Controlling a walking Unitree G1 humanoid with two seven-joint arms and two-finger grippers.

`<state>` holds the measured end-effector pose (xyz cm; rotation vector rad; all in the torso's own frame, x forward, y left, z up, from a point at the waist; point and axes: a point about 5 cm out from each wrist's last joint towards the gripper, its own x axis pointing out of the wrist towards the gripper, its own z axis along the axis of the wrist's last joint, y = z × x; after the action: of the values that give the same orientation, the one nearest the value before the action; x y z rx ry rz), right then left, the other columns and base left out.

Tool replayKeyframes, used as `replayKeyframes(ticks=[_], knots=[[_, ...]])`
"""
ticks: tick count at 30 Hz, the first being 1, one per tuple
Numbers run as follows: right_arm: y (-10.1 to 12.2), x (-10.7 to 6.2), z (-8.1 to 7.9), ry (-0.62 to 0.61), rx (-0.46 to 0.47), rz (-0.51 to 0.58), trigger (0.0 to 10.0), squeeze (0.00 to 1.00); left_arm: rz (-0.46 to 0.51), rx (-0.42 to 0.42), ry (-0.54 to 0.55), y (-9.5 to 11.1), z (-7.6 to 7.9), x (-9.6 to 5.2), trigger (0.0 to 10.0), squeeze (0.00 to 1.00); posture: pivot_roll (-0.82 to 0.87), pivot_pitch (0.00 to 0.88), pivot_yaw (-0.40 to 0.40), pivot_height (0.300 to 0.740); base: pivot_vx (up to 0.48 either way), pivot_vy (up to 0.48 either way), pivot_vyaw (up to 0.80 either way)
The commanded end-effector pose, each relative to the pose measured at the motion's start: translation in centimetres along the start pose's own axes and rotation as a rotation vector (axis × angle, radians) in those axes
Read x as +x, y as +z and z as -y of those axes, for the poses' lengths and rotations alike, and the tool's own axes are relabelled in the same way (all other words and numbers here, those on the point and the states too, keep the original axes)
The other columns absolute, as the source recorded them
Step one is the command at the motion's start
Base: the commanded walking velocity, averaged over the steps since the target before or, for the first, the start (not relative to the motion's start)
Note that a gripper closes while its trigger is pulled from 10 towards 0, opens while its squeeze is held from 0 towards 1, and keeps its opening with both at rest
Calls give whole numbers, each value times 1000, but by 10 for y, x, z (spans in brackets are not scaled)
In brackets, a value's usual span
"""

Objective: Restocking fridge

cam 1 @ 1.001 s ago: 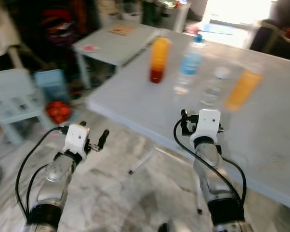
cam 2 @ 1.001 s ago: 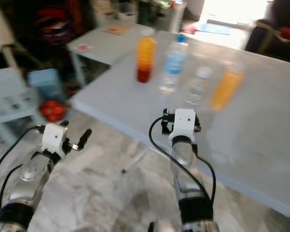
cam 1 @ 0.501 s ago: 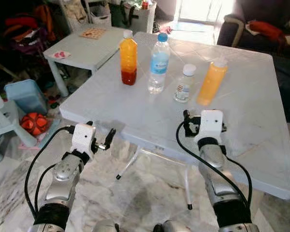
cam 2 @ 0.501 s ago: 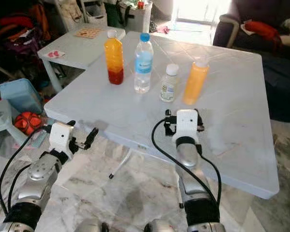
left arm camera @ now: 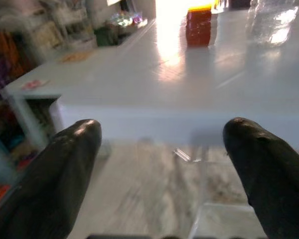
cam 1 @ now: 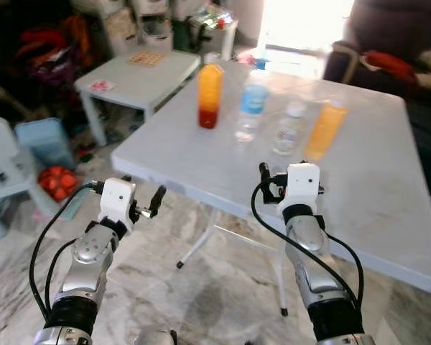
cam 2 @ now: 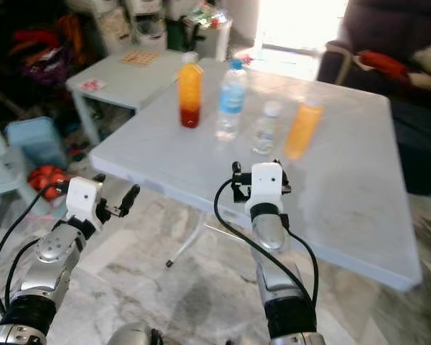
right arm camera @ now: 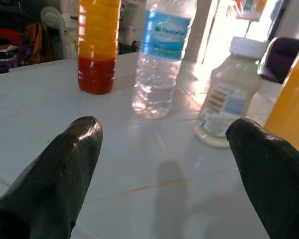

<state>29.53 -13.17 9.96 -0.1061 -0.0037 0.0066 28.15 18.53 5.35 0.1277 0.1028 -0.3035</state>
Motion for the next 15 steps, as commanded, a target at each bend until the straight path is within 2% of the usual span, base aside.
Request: replayKeyframes(ticks=[1, 5, 10, 15], knots=[[5, 2, 1, 1, 2, 25, 10000, 0, 37, 24, 1, 9, -3, 4, 10000, 0, 37, 7, -22, 740, 345, 334, 0], [7, 2, 1, 10, -5, 36, 10000, 0, 44, 30, -3, 10, -3, 3, 10000, 0, 37, 8, -23, 740, 368, 307, 0], [9, 3, -3, 33, 17, 46, 10000, 0, 39, 3, 51, 10, -15, 1, 10000, 0, 53, 5, -23, 740, 423, 0, 0], [15, 8, -9, 58, 22, 72, 10000, 0, 54, 28, 66, 16, -21, 3, 10000, 0, 67, 10, -16, 740, 430, 0, 0]])
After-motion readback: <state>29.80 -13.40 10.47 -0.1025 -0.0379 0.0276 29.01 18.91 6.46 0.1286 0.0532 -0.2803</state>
